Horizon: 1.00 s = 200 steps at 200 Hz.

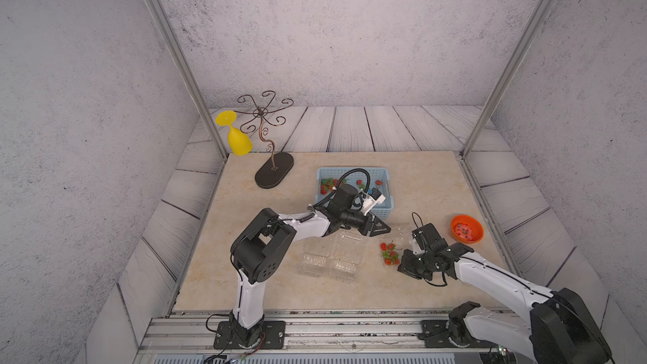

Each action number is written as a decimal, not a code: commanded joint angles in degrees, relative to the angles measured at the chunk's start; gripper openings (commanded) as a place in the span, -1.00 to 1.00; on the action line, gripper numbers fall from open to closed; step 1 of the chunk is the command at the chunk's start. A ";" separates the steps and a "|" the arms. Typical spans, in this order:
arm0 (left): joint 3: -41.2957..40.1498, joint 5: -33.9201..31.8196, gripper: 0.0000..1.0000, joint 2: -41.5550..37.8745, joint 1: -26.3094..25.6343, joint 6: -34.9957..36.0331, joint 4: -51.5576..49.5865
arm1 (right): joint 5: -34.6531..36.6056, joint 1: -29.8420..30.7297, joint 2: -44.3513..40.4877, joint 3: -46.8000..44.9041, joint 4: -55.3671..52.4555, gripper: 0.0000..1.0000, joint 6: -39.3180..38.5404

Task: Pack strawberries into containers
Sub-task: Close the packing box at the center of the board.

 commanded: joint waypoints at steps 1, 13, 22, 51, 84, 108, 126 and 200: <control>-1.34 0.44 -0.26 -1.71 -0.48 1.27 0.66 | 2.89 -0.88 1.82 1.28 0.24 -0.71 -1.72; -1.37 0.20 -0.26 -1.73 -0.53 1.58 0.34 | 3.22 -1.61 2.28 1.55 0.74 -0.71 -2.03; -1.43 0.01 -0.26 -1.62 -0.66 1.93 -0.13 | 3.34 -2.21 2.71 1.70 1.09 -0.71 -2.51; -1.01 -0.09 -0.26 -0.90 -0.83 2.16 -0.34 | 3.50 -4.61 4.63 2.74 2.85 -0.71 -3.77; 0.37 -0.35 -0.26 -0.17 -1.54 2.92 -1.77 | 3.01 -7.13 6.47 3.39 4.84 -0.71 -4.82; 1.51 -0.61 -0.26 0.93 -1.89 3.49 -2.76 | 2.48 -8.72 7.99 3.67 6.25 -0.71 -5.68; 2.24 -0.79 -0.26 2.25 -2.06 3.74 -3.11 | 2.05 -9.77 8.70 4.02 7.00 -0.71 -5.99; 8.11 -5.52 -0.26 6.36 -4.12 12.67 -14.45 | 0.24 -16.21 6.68 3.26 7.73 -0.57 -6.43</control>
